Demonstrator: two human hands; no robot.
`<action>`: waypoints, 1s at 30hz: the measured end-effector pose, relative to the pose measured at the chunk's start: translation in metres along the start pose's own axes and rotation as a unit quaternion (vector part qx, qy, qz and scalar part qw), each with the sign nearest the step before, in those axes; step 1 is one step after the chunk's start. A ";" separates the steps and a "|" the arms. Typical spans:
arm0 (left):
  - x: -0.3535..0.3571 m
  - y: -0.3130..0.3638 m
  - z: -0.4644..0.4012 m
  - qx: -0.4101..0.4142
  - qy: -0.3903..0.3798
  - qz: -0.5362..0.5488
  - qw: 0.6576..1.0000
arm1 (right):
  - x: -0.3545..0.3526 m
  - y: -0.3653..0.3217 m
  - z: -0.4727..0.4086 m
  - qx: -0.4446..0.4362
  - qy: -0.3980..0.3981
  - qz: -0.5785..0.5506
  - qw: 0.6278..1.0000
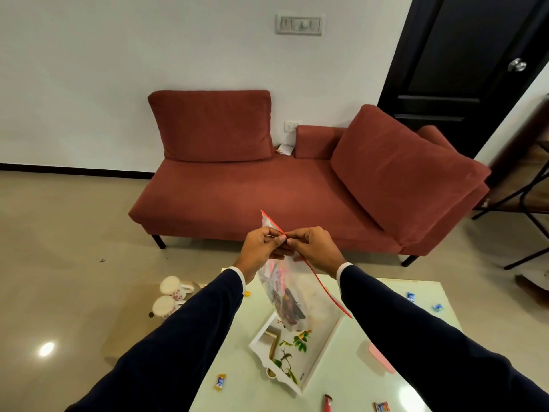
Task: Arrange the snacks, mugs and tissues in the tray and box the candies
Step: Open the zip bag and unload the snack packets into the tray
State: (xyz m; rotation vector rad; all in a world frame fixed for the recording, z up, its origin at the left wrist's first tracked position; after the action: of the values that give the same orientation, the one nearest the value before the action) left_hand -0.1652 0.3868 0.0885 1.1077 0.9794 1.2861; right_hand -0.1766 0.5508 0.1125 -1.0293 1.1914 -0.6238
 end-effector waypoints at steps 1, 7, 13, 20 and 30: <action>0.003 0.001 -0.001 -0.004 -0.002 -0.004 1.000 | -0.001 0.002 0.000 -0.001 0.000 0.004 1.000; 0.014 0.005 -0.005 -0.007 -0.002 -0.017 1.000 | -0.012 0.007 0.000 -0.004 0.007 -0.011 1.000; 0.021 0.007 -0.011 0.011 -0.009 -0.041 0.999 | -0.019 0.011 -0.002 -0.010 0.014 -0.017 1.000; 0.026 0.008 -0.017 0.014 -0.005 -0.061 0.998 | -0.021 0.016 -0.006 -0.011 0.028 -0.022 0.999; 0.025 0.008 -0.025 0.004 0.004 -0.064 0.998 | -0.018 0.016 -0.010 -0.008 0.032 -0.035 0.999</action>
State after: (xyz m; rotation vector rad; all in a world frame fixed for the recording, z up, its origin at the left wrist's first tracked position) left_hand -0.1899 0.4128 0.0920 1.0306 1.0459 1.1843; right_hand -0.1928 0.5701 0.1057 -1.0748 1.2222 -0.7074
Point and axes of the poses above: each hand's wrist, its own z-axis away from the middle knuckle, its own x-axis out of the palm, y = z × x, the point moved 2 cm from there along -z, towards the middle knuckle, and after that the axes turned 2 degrees about -x, right-handed, at the moved point
